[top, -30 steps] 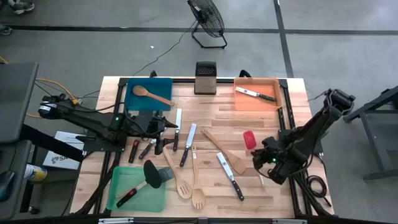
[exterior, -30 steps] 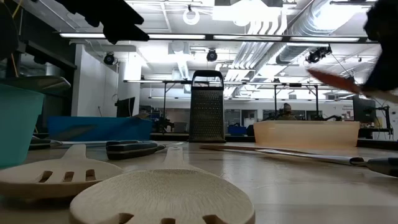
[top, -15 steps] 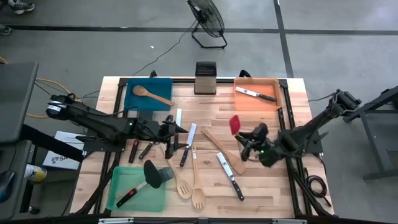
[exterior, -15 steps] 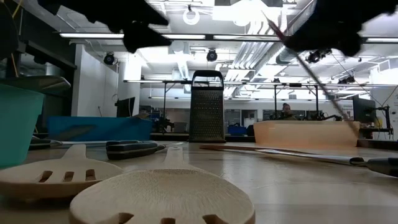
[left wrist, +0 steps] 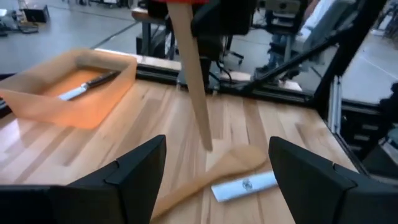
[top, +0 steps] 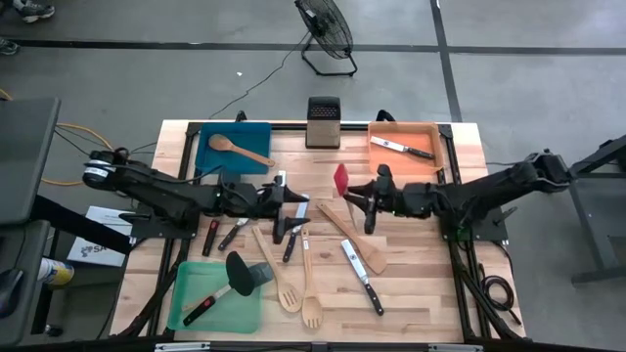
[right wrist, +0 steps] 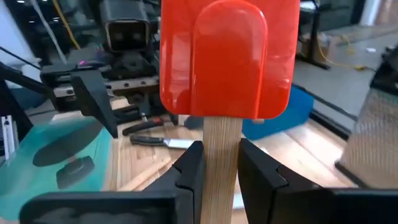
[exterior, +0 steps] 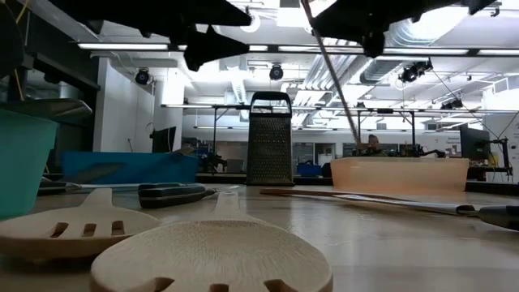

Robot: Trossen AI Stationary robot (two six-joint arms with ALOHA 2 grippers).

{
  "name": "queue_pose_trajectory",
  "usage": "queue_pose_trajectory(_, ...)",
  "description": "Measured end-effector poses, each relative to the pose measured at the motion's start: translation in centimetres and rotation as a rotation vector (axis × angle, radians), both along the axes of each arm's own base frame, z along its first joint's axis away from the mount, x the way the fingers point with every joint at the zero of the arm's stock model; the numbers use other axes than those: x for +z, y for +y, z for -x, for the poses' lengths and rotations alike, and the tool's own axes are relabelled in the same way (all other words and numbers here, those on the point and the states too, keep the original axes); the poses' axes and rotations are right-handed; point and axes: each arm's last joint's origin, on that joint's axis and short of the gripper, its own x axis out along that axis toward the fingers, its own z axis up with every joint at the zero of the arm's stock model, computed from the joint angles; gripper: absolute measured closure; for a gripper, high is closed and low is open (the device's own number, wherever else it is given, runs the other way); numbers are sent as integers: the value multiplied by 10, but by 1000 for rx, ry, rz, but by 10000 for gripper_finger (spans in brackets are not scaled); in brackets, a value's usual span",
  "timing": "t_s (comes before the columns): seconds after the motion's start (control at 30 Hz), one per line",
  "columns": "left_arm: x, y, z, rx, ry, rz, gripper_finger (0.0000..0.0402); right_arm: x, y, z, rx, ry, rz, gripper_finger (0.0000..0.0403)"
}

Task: Pick & Place Kitchen Items
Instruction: Put the red spatula into the green bin

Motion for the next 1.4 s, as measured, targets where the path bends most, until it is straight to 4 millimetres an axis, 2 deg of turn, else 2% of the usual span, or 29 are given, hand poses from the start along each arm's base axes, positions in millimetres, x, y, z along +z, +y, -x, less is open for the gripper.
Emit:
queue_pose_trajectory(0.13,-2,8,-7,-10,-36,10,121,2,-11,-12,91,-78,32,338)
queue_pose_trajectory(0.3,-7,14,-13,-5,-54,12,121,-5,-25,-31,189,-184,73,338)
queue_pose_trajectory(0.53,-10,14,-16,-5,-55,13,121,-15,-44,-48,298,-304,87,338)
queue_pose_trajectory(0.8,-10,14,-15,17,-53,10,121,-25,-57,-64,381,-410,100,338)
queue_pose_trajectory(1.03,-11,14,-15,25,-48,31,121,-27,-56,-99,462,-415,107,338)
queue_pose_trajectory(1.27,-15,13,-15,20,-8,52,122,-28,-57,-102,483,-401,104,338)
queue_pose_trajectory(1.4,-15,13,-15,20,-5,51,153,-28,-56,-102,487,-403,105,338)
